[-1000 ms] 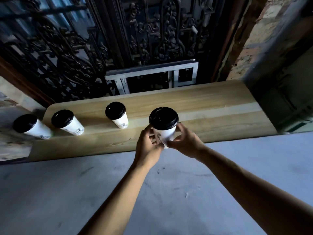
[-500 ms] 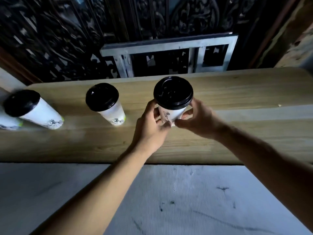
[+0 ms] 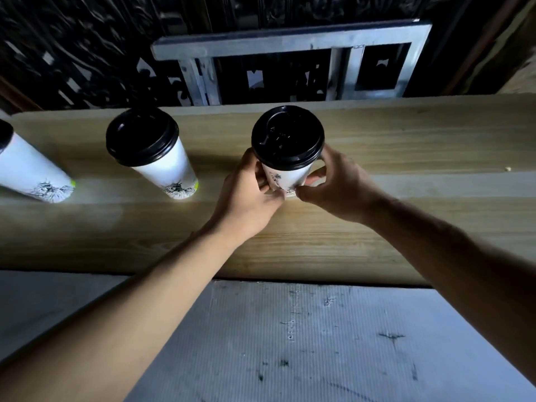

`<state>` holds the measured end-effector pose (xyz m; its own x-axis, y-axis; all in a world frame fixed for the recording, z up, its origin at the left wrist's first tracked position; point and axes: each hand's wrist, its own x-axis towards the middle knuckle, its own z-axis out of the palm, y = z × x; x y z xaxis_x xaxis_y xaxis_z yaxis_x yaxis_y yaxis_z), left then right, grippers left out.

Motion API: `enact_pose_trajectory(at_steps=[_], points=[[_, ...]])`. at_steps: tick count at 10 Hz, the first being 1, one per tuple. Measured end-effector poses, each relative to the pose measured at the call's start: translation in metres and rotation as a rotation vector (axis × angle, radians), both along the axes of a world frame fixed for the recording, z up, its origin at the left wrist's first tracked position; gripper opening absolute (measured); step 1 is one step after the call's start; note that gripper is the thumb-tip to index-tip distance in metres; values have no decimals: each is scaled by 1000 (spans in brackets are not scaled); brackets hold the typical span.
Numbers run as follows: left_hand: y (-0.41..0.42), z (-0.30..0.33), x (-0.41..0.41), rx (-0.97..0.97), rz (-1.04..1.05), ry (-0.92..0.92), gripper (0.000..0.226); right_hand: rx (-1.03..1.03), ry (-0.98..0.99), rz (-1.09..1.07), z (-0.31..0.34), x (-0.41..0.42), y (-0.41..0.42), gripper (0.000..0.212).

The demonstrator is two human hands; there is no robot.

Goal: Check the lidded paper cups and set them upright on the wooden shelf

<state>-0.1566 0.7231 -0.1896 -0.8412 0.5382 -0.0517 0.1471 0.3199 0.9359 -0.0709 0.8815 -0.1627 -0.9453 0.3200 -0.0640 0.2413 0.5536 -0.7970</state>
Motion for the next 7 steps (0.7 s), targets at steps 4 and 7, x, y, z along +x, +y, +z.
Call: enact_pose_trajectory(at_steps=[4, 7], points=[[7, 8, 7, -38, -12, 2, 83, -58, -14, -53, -15, 0, -6, 45], [-9, -14, -1, -97, 39, -65, 93, -5, -136, -194, -21, 6, -7, 102]])
